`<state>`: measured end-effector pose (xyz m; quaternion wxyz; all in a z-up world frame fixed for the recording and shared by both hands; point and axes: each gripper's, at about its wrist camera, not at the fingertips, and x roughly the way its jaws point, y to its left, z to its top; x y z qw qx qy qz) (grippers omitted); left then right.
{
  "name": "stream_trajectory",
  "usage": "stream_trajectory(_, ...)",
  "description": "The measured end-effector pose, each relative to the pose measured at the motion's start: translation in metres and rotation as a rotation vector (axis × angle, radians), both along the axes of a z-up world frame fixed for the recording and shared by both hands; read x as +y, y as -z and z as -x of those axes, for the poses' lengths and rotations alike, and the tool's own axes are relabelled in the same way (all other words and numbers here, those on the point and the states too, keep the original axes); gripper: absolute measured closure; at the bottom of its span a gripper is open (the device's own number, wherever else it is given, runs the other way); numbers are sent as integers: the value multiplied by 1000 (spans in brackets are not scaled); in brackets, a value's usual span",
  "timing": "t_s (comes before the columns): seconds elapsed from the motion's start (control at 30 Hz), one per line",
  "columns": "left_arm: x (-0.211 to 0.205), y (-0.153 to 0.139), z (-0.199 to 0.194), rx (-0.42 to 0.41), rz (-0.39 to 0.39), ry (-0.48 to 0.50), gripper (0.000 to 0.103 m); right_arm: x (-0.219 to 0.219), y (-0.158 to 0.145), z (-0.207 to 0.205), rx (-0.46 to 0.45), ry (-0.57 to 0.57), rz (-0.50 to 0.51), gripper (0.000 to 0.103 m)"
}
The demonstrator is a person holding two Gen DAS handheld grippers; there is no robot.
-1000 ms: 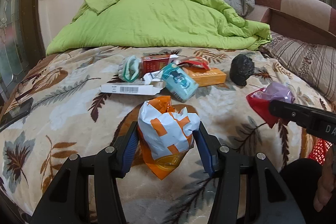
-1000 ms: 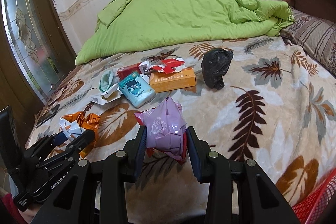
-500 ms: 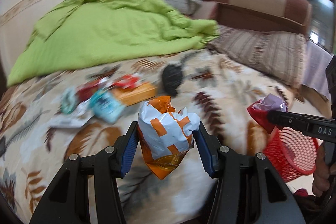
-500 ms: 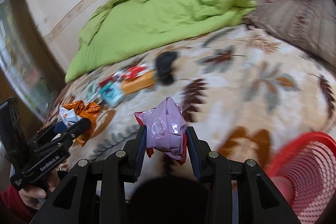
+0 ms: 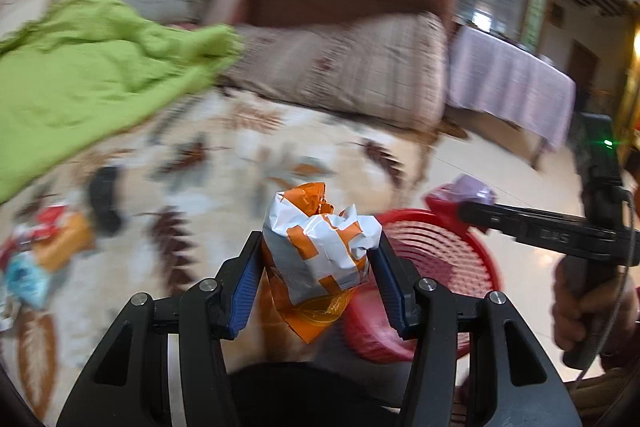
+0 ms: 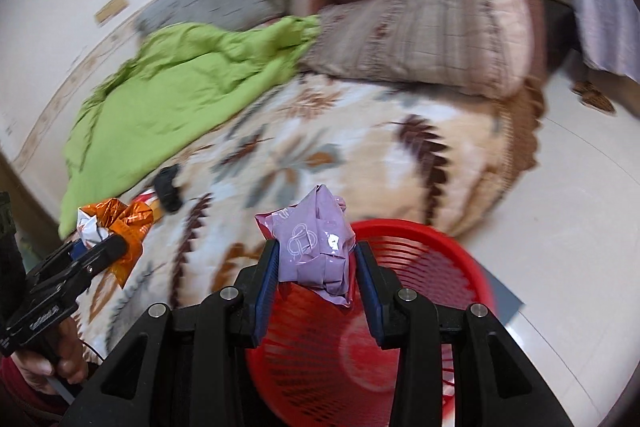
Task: Collect trash
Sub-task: 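Carry both bags over the red basket and open both grippers, then grasp the white medicine box with the sock using the left gripper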
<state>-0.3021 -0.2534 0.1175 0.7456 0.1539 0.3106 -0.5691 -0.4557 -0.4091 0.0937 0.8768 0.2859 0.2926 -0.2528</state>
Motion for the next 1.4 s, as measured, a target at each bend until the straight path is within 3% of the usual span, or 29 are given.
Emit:
stream_trajectory(0.2,-39,20,33,32,-58,113,50,-21,12,28,-7,75,-62,58)
stream_trajectory(0.27,-47,23,39,38,-70,126,40,-26,16,31,-9,88,-83,54)
stream_trajectory(0.4,-43,21,35,48,-46,115,33,-30,17,36,-16,103,-96,44)
stream_trajectory(0.63,-21,11,15,70,-18,42,33,-30,13,29,-34,103,-86,44)
stream_trajectory(0.97,53,12,-46,90,-4,-202,33,13,6,-39,-39,-78,-61,43)
stream_trajectory(1.23,142,22,-105,121,2,-452,33,75,7,-124,-12,-292,-15,40)
stream_trajectory(1.4,209,33,-145,183,15,-644,33,126,6,-177,-15,-437,20,40)
